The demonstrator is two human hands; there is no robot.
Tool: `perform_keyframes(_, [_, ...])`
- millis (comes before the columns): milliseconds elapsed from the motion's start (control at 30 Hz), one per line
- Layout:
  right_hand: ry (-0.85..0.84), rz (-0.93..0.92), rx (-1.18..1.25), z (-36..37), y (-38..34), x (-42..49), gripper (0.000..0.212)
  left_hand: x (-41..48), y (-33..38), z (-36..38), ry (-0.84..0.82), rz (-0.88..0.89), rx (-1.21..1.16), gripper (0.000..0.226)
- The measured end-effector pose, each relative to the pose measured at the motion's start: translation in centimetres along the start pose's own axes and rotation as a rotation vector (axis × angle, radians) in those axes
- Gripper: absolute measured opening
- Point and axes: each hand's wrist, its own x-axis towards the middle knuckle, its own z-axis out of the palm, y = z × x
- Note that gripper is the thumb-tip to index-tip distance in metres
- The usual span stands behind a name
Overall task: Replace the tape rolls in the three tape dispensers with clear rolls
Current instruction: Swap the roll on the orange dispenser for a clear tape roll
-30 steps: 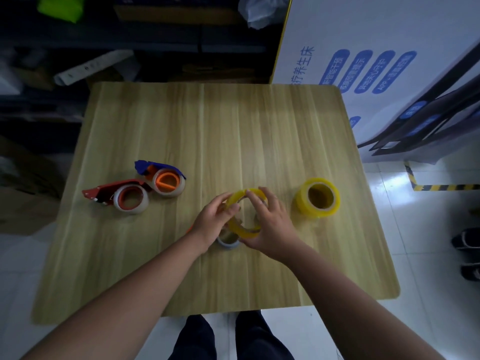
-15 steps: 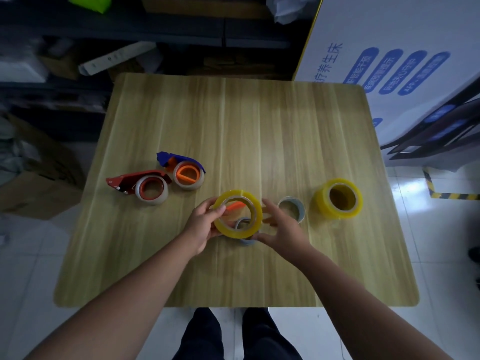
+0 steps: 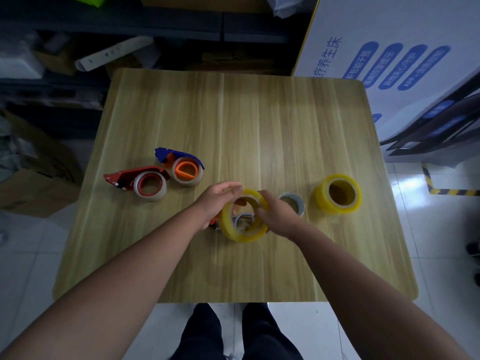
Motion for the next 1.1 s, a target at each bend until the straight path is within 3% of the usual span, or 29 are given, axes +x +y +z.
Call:
perform_keyframes(200, [0.119,0.344,0.540,0.8,0.2,-0.2,0.032,-1.0,-1.0,0.4,-0.012,-0.052,-0.111,0.057])
perform_keyframes(367, [0.164,0.407,0.818,2.2,0.6,-0.4,0.049,-1.8,-4.0,0.7,-0.075,0.077,0.015,0.101])
perform_keyframes(433, [0.191,0.428,0.787,2.9,0.7,-0.5,0.044,-1.8,-4.9,0.8,-0.088,0.096,0.071,0.110])
perform_keyframes(600, [0.293,0.348,0.380,3.9,1.9,-0.3,0.019,-1.5,-5.6,-0.1,-0.054,0.113,0.443,0.112])
perform_keyframes(767, [0.340,0.342,0.202,5.1,3.2,0.3,0.024,-1.2,-6.7,-1.9,0.112,0.149,0.903,0.095])
perform_keyframes(867, [0.322,0.370,0.247,5.3,3.5,0.7,0.026,-0.7,-8.2,-3.5,0.243,0.158,0.851,0.078])
perform_keyframes(1100, [0.268,0.373,0.332,5.4,4.5,1.3,0.043,-0.7,-9.5,-4.2,0.262,0.090,0.672,0.046])
